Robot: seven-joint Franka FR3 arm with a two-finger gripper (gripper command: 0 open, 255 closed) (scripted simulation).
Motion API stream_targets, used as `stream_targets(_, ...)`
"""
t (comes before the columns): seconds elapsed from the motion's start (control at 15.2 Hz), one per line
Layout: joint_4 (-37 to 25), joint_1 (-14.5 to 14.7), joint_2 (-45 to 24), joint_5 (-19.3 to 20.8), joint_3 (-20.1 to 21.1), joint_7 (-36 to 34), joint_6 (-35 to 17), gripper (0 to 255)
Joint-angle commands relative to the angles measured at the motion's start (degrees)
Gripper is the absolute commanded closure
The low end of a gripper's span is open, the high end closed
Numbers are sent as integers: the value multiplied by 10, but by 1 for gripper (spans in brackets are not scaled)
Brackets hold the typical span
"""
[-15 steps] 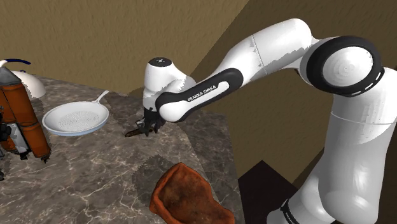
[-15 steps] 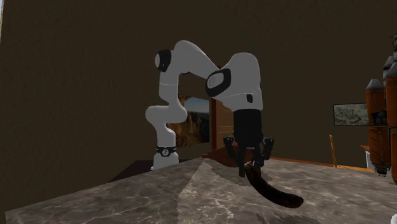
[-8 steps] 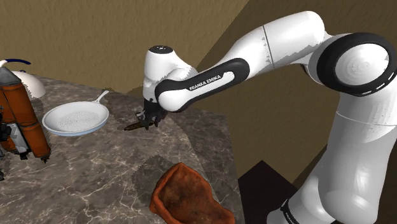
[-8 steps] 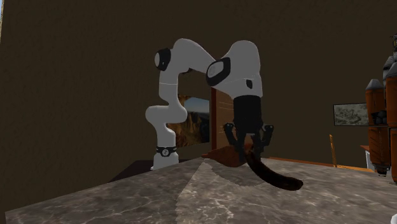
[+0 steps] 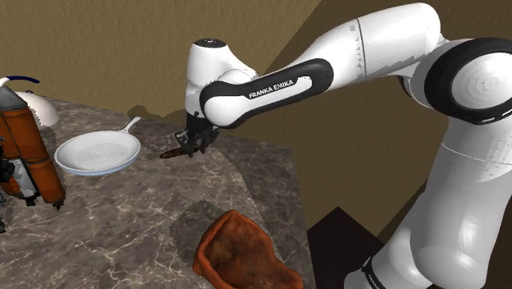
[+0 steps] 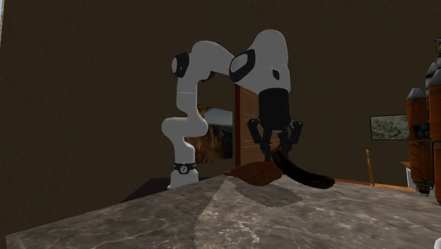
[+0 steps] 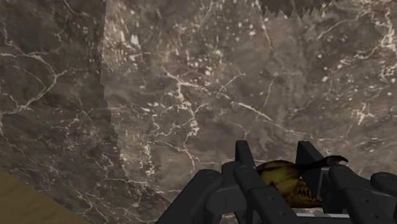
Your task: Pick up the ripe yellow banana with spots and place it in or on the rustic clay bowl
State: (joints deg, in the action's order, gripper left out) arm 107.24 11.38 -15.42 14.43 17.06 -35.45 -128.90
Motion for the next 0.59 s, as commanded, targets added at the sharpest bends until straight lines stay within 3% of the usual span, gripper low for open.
stream_targets(0.0, -8, 0, 5, -4, 1, 3, 13, 255)
stream_targets(0.4, -29, -2, 20, -14, 4, 13, 47, 255)
stream_targets(0.53, 26, -1, 60, -23, 10, 5, 32, 255)
